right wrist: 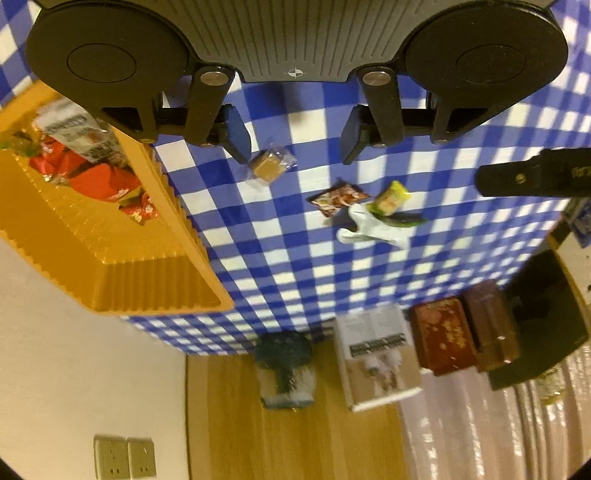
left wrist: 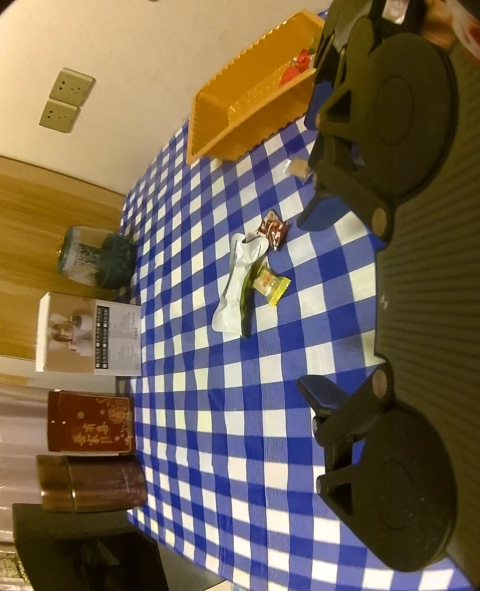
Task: Organize snacks
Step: 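Grasp the clear-wrapped brown candy with the right gripper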
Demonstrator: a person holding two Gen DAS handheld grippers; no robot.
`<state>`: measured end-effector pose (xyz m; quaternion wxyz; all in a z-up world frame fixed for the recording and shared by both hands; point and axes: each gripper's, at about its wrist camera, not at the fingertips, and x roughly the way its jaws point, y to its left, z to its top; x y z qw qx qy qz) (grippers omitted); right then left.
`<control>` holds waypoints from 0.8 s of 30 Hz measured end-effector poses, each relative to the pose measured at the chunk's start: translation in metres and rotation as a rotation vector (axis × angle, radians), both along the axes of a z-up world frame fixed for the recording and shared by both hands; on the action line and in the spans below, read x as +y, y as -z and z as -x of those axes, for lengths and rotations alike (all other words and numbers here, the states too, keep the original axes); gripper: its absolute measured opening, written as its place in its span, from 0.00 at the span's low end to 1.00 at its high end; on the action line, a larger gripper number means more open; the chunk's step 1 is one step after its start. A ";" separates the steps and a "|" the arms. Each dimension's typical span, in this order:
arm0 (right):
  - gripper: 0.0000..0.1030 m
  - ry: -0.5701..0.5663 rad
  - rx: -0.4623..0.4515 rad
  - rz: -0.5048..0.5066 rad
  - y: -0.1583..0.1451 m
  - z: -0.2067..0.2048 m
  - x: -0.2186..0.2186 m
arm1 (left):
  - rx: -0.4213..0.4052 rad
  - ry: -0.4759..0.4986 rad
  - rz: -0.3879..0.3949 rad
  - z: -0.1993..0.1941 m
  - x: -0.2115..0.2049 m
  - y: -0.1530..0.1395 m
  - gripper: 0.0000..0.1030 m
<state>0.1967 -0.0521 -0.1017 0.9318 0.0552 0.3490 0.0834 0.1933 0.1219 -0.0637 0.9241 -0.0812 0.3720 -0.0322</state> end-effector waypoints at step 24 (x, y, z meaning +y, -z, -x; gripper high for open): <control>0.22 0.045 -0.007 0.040 0.017 -0.032 0.002 | 0.010 0.165 0.037 -0.054 -0.019 0.032 0.65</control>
